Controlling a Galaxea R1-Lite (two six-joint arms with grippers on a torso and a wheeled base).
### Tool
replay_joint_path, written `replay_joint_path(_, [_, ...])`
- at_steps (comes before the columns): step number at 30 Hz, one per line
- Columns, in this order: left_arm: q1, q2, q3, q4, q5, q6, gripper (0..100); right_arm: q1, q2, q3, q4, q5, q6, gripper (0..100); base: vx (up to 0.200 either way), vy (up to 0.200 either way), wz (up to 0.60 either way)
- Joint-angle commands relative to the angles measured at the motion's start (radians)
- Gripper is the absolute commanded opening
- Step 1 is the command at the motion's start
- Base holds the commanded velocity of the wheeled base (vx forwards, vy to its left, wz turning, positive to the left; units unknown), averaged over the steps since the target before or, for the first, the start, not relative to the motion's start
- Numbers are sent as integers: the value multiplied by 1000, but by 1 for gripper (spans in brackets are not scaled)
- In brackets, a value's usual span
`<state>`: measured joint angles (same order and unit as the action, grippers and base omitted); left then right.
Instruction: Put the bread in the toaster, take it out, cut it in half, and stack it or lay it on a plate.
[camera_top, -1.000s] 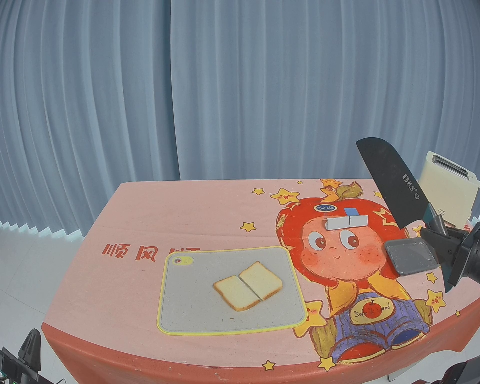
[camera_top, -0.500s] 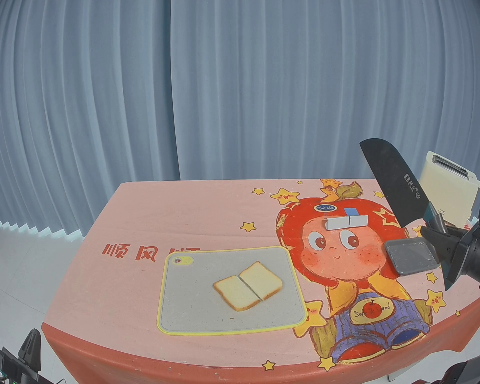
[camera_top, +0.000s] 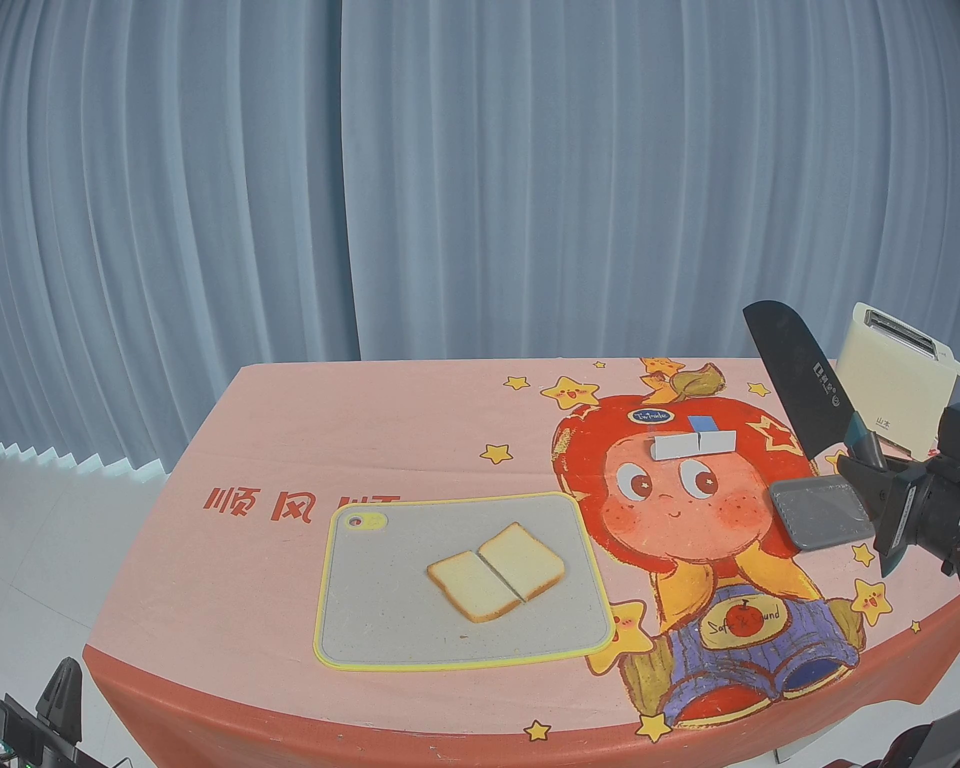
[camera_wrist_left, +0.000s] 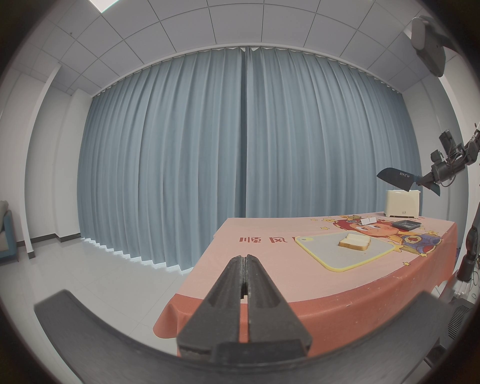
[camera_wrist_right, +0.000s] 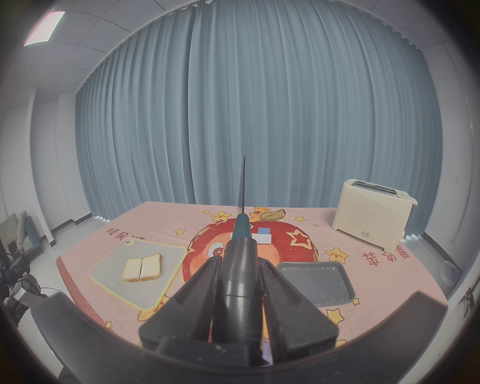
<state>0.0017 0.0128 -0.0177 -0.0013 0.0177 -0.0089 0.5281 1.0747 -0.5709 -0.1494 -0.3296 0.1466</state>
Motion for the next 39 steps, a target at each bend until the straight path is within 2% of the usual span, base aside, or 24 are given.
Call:
replay_joint_path(1, [1,-8,18,0,1,0,0,0,24,2,-1,-2,2,0,0,0,0])
replay_joint_path(39, [1,-8,18,0,1,0,0,-8,88,48,1,0,-10,0,0,0,0])
